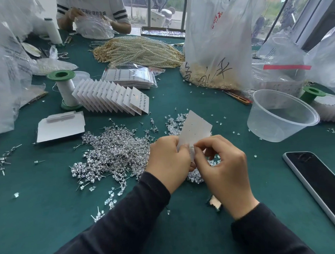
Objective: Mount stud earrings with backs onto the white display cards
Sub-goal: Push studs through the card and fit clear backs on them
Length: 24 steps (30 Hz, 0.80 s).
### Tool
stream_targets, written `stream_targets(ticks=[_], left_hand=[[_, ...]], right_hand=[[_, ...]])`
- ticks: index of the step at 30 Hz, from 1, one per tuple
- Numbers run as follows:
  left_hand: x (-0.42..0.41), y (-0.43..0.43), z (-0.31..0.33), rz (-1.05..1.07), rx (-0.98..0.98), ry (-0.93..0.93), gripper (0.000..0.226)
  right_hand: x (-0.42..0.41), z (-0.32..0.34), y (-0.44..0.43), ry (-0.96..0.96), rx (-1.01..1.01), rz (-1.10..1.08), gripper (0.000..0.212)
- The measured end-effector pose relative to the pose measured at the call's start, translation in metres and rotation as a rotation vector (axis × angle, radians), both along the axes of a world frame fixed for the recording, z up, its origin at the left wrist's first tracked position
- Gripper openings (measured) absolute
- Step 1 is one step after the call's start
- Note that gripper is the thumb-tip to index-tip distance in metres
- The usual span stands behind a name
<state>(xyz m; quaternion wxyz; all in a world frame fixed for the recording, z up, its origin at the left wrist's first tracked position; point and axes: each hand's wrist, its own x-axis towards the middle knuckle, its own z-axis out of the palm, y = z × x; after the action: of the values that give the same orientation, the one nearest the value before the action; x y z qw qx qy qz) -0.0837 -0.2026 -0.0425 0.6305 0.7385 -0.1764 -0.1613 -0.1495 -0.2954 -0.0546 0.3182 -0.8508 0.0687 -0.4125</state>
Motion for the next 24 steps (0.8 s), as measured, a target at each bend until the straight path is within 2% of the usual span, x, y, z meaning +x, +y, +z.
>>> stream_targets(ticks=[3, 6, 11, 14, 16, 18, 19, 22, 24], left_hand=[[0.0, 0.0, -0.002, -0.013, 0.012, -0.039, 0.019], [0.001, 0.0, -0.004, -0.007, 0.053, -0.089, 0.032], [0.002, 0.001, -0.006, 0.01, 0.079, -0.144, 0.034], [0.002, 0.001, 0.001, -0.037, 0.011, -0.085, 0.024], [0.006, 0.005, 0.012, -0.172, -0.122, 0.053, 0.031], [0.015, 0.012, 0.019, -0.239, -0.158, 0.134, 0.044], [0.021, 0.015, 0.019, -0.202, -0.095, 0.066, 0.043], [0.036, 0.022, 0.01, 0.071, 0.273, -0.429, 0.02], [0.034, 0.019, 0.006, 0.045, 0.37, -0.604, 0.017]], right_hand=[[0.0, -0.001, 0.001, 0.016, -0.003, -0.004, 0.008], [0.0, -0.002, 0.001, 0.044, 0.005, 0.015, 0.009], [0.001, -0.003, 0.001, 0.065, -0.006, 0.035, 0.011], [0.001, 0.0, -0.001, 0.058, 0.016, 0.046, 0.013], [-0.002, 0.004, -0.008, 0.003, 0.074, 0.051, 0.01], [-0.005, 0.009, -0.018, -0.041, 0.188, 0.013, 0.011], [-0.007, 0.011, -0.025, -0.058, 0.275, -0.021, 0.015], [-0.009, 0.016, -0.041, -0.15, 0.573, -0.101, 0.024], [-0.008, 0.018, -0.047, -0.19, 0.705, -0.12, 0.023]])
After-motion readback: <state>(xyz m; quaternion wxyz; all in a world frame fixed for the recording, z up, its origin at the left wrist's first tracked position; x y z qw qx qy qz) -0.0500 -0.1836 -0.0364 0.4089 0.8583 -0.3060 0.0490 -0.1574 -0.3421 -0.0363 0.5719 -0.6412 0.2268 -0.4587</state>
